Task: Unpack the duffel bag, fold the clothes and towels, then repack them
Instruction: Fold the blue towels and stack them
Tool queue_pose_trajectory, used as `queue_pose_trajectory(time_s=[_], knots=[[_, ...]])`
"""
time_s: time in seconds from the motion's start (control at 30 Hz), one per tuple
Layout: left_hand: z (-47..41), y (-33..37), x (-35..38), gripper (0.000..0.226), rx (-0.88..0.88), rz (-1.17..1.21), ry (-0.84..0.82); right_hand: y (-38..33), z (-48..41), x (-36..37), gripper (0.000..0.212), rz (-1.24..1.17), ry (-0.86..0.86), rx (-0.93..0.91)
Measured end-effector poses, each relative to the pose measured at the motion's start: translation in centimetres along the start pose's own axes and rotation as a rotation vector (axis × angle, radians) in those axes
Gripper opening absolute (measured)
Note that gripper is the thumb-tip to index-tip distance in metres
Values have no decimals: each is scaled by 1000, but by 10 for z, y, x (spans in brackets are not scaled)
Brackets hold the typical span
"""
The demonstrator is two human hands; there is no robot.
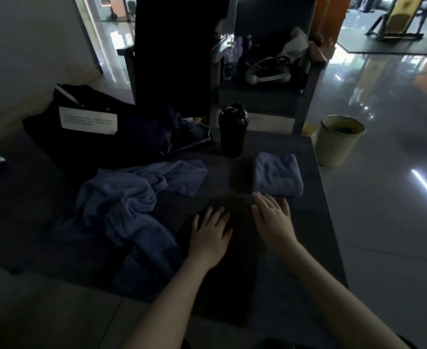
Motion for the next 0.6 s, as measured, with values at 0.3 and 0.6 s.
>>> queue_pose_trajectory(time_s=[0.3,0.6], knots=[[33,-83,-96,56,-271,-264,505,-54,41,17,42,-28,-204,-85],[35,-146,-119,14,-483,253,344,-90,55,9,39,-111,-225,-131]])
Point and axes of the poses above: each hand's wrist, its own z-axis away from the middle knuckle, its own x-axis out of the palm, y = z × x, the point moved 6 cm from there along -z, towards the middle knuckle, and after that the axes turned 12 degrees about y, right-handed, at the moved point
